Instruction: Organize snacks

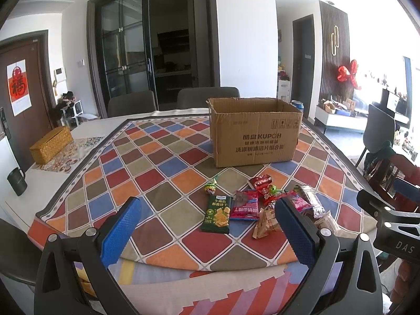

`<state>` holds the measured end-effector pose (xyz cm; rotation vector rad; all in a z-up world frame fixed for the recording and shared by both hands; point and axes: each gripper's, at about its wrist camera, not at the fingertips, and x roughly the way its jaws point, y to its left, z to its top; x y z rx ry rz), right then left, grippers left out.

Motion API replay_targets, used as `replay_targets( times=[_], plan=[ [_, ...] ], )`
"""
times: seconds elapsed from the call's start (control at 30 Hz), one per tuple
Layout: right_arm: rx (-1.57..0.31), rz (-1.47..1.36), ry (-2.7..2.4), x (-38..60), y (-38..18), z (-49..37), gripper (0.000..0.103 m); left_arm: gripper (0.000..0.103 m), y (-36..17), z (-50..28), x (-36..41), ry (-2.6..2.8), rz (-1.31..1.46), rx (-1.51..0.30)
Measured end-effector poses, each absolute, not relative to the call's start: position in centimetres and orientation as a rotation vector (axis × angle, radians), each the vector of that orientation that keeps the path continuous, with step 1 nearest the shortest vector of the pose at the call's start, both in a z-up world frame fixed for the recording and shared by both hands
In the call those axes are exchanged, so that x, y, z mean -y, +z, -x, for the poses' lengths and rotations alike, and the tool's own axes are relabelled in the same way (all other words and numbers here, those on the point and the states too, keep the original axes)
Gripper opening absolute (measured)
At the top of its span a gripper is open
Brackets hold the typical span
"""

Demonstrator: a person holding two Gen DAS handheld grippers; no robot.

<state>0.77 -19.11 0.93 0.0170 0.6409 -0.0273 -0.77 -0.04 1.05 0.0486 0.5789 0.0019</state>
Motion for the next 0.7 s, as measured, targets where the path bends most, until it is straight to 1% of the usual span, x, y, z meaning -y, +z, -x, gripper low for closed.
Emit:
replay_targets(
  times=[0.07, 0.7],
  plan=[
    [-0.641, -0.017, -0.027, 19.0, 1.6, -0.96, 0.102, 0.103, 1.04, 0.79, 0.04, 0.001, -0.048, -0.578],
    [-0.634, -0.016, -0.027, 19.07, 1.09, -0.8, 0.102, 0.103, 1.12, 0.83, 0.02, 0.001, -0.048, -0.575]
  ],
)
